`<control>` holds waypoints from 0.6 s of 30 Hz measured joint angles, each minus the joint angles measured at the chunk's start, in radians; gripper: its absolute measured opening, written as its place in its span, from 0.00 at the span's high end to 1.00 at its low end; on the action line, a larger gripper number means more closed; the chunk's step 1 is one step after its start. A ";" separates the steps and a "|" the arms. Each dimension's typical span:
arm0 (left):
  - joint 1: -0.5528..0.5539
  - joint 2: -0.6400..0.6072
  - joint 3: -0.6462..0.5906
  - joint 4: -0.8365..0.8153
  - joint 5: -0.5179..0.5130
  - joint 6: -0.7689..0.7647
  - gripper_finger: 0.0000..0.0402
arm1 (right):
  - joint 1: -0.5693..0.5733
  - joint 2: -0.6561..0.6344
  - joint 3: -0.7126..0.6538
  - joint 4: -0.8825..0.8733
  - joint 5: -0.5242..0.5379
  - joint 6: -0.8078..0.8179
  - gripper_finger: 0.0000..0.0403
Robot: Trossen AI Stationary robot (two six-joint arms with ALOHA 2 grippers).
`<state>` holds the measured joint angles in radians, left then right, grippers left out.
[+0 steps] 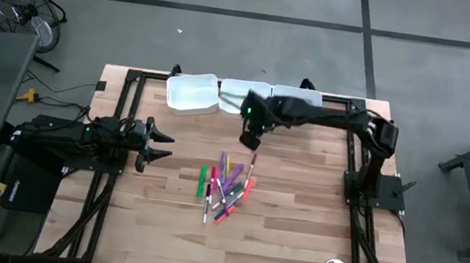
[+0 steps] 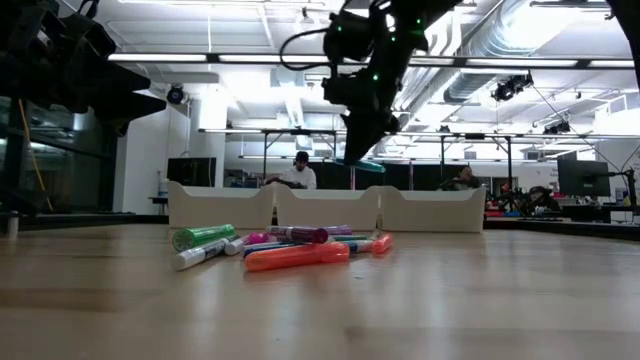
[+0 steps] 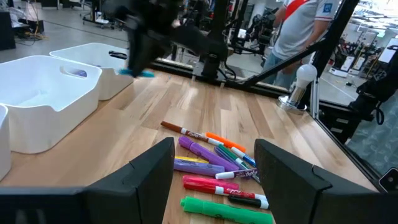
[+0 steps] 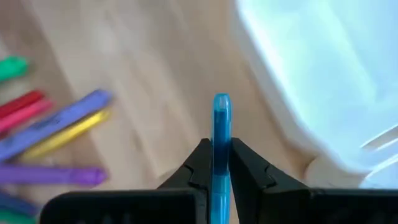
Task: Pick & Place Markers
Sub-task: Put the blue pen into the middle white bin
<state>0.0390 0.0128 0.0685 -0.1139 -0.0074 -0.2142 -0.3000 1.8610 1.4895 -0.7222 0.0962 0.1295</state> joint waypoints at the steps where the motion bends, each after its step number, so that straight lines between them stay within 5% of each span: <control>1: 0.000 0.000 0.000 0.000 0.000 0.000 0.45 | -0.020 0.000 0.000 0.018 -0.008 -0.019 0.94; 12: 0.000 0.000 0.000 0.000 0.000 0.000 0.45 | -0.174 0.000 0.002 0.153 -0.053 -0.256 0.94; 18: 0.000 0.000 0.000 0.000 0.000 0.000 0.45 | -0.207 0.061 0.126 0.045 -0.054 -0.382 0.93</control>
<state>0.0391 0.0128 0.0685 -0.1142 -0.0074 -0.2146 -0.5068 1.9223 1.6155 -0.6771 0.0418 -0.2526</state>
